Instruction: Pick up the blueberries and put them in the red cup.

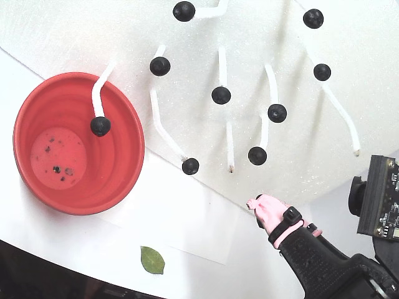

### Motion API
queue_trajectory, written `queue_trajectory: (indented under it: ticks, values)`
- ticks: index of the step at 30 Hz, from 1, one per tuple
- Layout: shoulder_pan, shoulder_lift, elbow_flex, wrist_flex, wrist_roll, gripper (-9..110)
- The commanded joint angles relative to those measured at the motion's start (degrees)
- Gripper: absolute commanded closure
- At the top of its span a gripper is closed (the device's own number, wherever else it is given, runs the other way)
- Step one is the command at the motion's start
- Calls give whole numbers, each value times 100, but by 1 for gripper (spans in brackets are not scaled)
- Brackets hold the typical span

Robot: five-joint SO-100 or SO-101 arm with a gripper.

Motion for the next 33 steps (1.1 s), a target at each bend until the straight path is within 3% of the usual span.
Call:
queue_trajectory:
  ticks: [1,33]
  values:
    - [-290,-185,-114,-343,35,91]
    - [-809,-3085,-501,-2338,439,92]
